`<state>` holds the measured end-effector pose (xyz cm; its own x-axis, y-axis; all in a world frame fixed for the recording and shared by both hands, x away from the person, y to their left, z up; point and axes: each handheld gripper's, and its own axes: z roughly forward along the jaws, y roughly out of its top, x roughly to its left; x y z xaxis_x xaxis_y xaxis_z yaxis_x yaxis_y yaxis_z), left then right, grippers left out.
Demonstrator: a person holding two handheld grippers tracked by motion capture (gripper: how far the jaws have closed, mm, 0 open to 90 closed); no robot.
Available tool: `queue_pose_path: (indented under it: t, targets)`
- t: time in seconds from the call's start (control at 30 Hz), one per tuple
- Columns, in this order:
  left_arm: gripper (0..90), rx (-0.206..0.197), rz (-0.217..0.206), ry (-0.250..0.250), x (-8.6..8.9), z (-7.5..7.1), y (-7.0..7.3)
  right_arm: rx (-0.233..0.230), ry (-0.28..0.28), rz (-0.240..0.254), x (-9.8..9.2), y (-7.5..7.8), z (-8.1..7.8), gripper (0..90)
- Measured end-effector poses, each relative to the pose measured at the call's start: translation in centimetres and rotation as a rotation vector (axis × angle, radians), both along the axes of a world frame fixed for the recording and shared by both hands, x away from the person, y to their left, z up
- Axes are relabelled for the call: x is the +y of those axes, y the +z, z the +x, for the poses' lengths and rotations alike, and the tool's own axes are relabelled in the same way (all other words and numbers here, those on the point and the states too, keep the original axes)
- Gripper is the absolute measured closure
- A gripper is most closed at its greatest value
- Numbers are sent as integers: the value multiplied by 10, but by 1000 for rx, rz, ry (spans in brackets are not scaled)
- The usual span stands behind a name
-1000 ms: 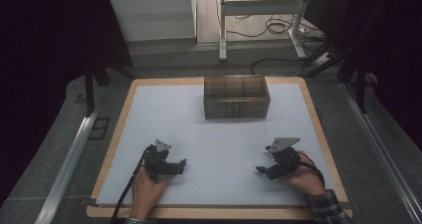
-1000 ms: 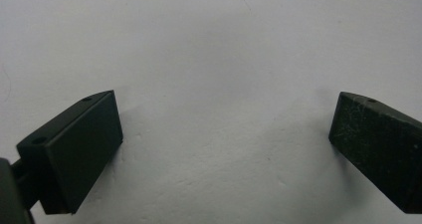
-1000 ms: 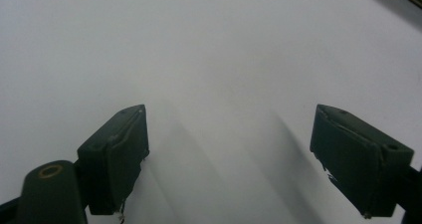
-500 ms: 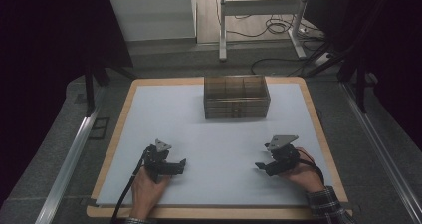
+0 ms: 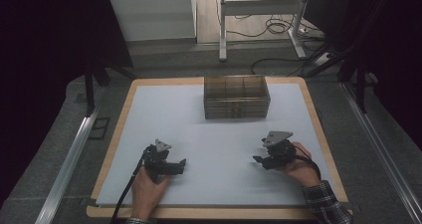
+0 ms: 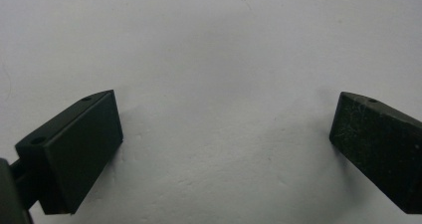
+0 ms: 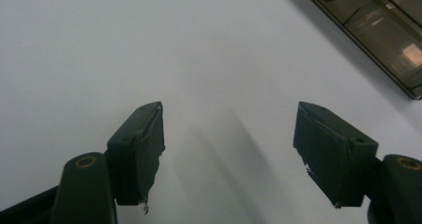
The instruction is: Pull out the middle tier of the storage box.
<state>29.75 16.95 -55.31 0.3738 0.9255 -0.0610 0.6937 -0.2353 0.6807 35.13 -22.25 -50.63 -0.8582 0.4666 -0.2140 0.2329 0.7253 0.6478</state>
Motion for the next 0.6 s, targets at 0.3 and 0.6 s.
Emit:
queue_pose_path:
  t: [0.3, 0.6]
  targets:
    - [0, 0, 0, 0, 0, 0, 0, -69, -1, -31, 8, 1, 6, 322]
    - [0, 0, 0, 0, 0, 0, 0, -141, -5, -72, 18, 0, 11, 367]
